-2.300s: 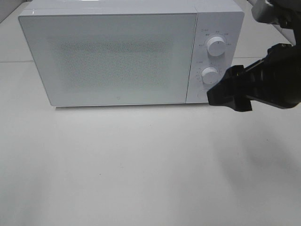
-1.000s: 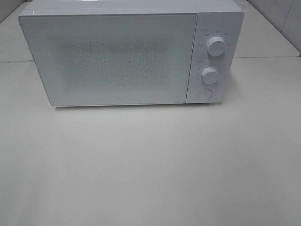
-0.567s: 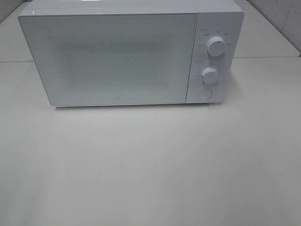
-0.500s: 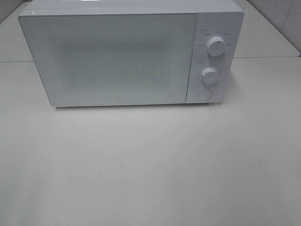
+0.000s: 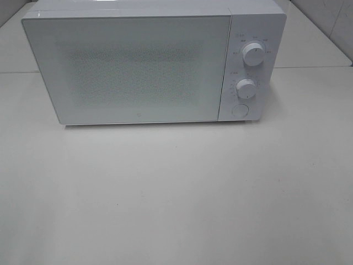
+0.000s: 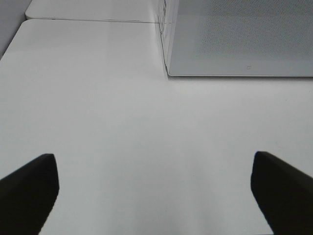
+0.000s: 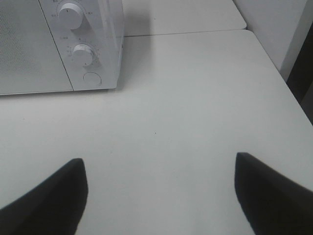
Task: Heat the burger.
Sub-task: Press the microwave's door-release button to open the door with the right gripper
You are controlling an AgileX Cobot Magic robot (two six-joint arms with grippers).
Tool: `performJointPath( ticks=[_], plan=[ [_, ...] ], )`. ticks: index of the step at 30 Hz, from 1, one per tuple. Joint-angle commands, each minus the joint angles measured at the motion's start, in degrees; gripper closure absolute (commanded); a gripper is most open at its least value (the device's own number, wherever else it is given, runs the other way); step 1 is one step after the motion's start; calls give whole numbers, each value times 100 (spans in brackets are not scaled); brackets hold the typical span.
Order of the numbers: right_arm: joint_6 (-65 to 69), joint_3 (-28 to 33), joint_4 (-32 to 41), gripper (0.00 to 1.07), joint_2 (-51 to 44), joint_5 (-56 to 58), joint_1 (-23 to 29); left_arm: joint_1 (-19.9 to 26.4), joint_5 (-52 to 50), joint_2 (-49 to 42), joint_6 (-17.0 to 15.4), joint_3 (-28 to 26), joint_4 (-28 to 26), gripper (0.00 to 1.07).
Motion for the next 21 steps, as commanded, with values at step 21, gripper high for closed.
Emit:
performJointPath(
  ticks=[21],
  plan=[
    [-172, 0, -57, 31, 1684, -2406, -23, 23, -11, -74, -29, 6, 6, 7]
  ],
)
